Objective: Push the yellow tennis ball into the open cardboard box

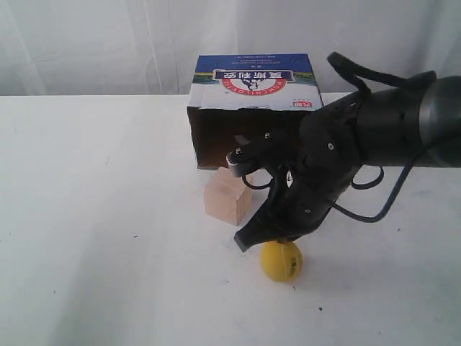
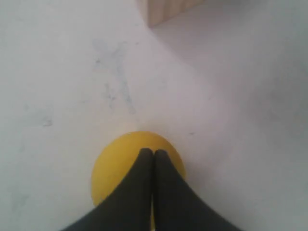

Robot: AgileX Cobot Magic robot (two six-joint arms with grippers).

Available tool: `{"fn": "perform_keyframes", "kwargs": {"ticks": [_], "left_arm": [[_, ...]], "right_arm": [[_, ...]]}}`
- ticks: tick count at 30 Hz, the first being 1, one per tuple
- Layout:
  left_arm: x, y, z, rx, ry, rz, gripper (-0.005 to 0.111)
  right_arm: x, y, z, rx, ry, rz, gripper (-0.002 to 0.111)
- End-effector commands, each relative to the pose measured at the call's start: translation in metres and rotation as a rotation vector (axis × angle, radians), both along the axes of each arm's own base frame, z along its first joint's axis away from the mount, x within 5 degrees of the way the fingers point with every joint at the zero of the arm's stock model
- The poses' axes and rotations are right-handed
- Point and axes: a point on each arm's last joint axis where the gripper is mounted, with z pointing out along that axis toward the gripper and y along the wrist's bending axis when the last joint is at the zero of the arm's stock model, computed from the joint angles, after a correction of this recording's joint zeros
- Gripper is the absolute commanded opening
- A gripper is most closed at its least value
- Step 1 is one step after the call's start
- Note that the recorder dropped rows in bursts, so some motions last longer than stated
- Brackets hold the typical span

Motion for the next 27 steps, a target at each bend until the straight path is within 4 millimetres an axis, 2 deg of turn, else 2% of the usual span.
{"fn": "perform_keyframes", "kwargs": {"ticks": [1,3,7,11,14,18,27], "left_arm": [[-0.01,0.003,-0.003,0.091,0.035,-0.013,0.0],[-0.019,0.005,-0.007,0.107,0.111,-0.002,0.0],[-0.041,0.01,-0.012,0.093,0.213,0.034,0.0],[-0.054,0.012,-0.013,0.083,0.231,0.045,0.0],[-0.061,0.011,-0.006,0.028,0.157,0.038,0.0],[-0.067,0.011,0.001,0.028,0.056,0.029,0.0],[-0.069,0.013,0.003,0.057,0.027,0.034,0.0]], "right_arm": [[0.013,-0.012,-0.007,-0.144,-0.13,-0.032,0.0],[0.021,-0.015,-0.004,-0.183,-0.23,-0.045,0.0],[0.028,-0.021,0.021,-0.175,-0.394,-0.088,0.0],[0.017,-0.028,0.035,-0.141,-0.352,-0.202,0.0],[0.008,-0.033,0.028,-0.161,-0.289,-0.229,0.0],[0.003,-0.035,0.007,-0.181,-0.253,-0.196,0.0],[0.007,-0.028,-0.024,-0.141,-0.237,-0.183,0.0]]}}
